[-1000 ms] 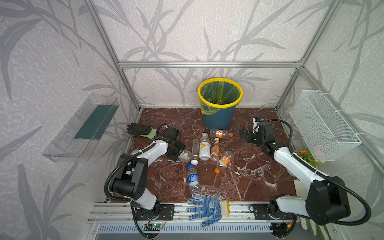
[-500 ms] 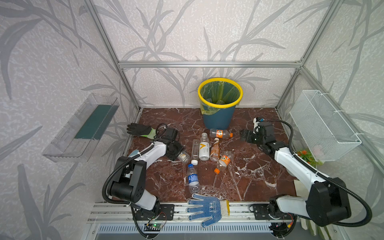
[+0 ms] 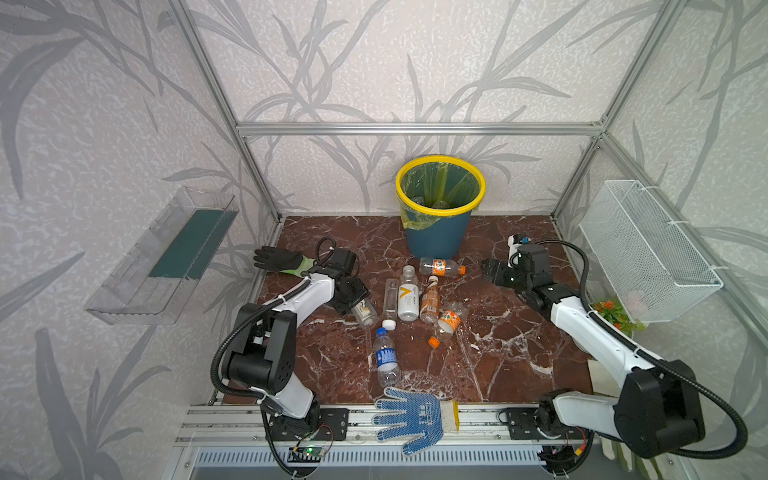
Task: Throw the plastic bottles in the bin
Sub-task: 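Close the left gripper around the neck of the green-label bottle, then lift the green-label bottle with the left gripper toward the bin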
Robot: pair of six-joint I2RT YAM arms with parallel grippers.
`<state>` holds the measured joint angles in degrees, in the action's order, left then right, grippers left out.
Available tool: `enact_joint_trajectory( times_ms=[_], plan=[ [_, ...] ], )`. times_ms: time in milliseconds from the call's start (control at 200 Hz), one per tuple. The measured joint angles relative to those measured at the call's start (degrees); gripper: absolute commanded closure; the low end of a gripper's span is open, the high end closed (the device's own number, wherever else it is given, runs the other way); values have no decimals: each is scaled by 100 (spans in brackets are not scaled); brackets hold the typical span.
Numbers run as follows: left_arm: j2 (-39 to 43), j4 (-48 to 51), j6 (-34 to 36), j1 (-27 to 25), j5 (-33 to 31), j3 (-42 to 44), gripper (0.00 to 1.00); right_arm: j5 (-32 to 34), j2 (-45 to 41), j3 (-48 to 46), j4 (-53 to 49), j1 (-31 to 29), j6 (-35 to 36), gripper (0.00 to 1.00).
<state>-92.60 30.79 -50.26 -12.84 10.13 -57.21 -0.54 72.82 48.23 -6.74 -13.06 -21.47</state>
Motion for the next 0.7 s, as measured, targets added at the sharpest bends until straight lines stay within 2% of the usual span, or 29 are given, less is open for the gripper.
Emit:
enact_joint_trajectory(
  times_ms=[200, 430, 700],
  plan=[
    [-181, 225, 354, 4, 26, -92, 23, 0, -76, -66, 7, 4, -2, 3],
    [-247, 433, 527, -15, 37, -114, 22, -7, -74, -151, 28, 4, -63, 3],
    [-459, 472, 645, -74, 39, -212, 38, -7, -74, -155, 50, 24, -96, 3]
  ],
)
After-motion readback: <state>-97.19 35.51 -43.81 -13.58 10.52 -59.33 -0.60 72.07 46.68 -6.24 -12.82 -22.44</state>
